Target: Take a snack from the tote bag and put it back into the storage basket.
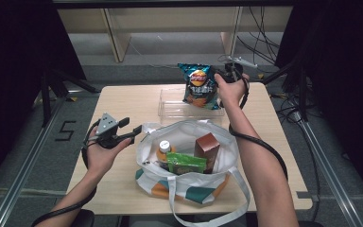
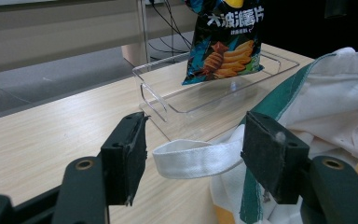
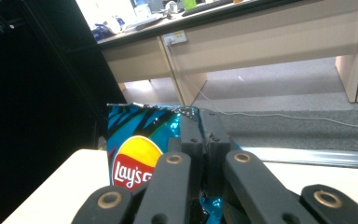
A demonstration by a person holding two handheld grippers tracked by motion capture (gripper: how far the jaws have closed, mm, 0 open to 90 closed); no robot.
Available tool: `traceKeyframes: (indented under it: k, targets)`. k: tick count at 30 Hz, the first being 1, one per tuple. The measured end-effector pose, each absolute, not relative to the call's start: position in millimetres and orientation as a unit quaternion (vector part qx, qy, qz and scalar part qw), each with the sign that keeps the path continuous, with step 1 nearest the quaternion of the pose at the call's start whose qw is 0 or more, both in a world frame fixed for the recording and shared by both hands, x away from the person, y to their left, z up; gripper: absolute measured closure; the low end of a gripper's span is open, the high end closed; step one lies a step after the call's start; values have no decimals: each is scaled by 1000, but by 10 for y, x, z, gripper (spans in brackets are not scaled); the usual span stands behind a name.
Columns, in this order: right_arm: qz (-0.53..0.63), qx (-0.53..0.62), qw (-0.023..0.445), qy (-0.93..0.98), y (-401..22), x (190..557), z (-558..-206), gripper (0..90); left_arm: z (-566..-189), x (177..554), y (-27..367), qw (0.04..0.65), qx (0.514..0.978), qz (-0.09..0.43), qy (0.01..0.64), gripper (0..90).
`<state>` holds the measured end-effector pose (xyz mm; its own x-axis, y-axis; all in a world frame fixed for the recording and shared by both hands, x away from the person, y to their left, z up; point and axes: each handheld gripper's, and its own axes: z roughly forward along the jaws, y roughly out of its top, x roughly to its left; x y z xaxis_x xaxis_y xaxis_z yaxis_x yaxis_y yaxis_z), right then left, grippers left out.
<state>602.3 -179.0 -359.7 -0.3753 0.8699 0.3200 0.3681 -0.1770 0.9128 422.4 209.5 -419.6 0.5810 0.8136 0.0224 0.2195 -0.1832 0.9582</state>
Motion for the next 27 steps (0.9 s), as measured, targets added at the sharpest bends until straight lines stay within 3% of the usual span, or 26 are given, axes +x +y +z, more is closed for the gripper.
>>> traceKeyframes:
  k: [27]
  targets:
    - [531, 514, 251, 626, -1813, 6040, -3729, 887, -4195, 4213, 2093, 524, 717, 282, 363, 389]
